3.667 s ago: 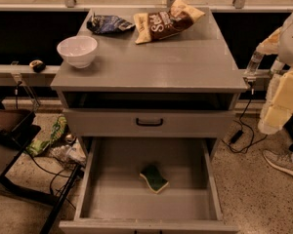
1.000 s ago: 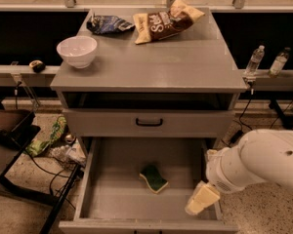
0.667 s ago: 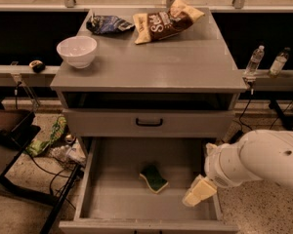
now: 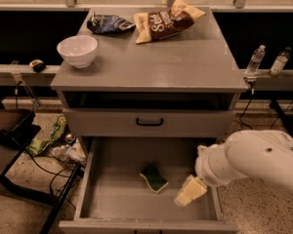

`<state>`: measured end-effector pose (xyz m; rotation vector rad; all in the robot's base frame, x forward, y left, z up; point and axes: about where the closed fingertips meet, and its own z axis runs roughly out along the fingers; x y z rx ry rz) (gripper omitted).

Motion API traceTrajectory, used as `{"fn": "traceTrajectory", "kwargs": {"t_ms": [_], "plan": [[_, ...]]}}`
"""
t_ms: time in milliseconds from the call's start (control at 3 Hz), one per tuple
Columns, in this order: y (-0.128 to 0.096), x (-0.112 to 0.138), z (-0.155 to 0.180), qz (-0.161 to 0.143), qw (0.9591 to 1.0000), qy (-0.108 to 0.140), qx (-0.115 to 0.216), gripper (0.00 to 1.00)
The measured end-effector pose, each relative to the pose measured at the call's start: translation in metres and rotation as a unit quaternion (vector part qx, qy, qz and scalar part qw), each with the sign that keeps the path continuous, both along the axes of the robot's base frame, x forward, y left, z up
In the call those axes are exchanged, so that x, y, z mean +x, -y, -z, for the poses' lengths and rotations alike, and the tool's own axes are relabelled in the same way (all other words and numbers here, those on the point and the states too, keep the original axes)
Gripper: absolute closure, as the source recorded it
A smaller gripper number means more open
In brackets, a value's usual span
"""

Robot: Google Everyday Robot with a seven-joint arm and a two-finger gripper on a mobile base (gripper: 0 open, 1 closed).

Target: Pick sponge from middle drawer and place on counter

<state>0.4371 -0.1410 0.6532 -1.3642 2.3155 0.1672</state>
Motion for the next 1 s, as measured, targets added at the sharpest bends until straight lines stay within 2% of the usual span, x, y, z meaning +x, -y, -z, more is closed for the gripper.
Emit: {"fn": "traceTrajectory", "kwargs": {"t_ms": [667, 1000], "plan": [[-0.052, 0.055, 0.083, -0.012, 0.9996, -0.020, 0.013, 0.00], [-0.072, 0.083, 0.132, 0.000, 0.9996, -0.027, 0.012, 0.00]]}}
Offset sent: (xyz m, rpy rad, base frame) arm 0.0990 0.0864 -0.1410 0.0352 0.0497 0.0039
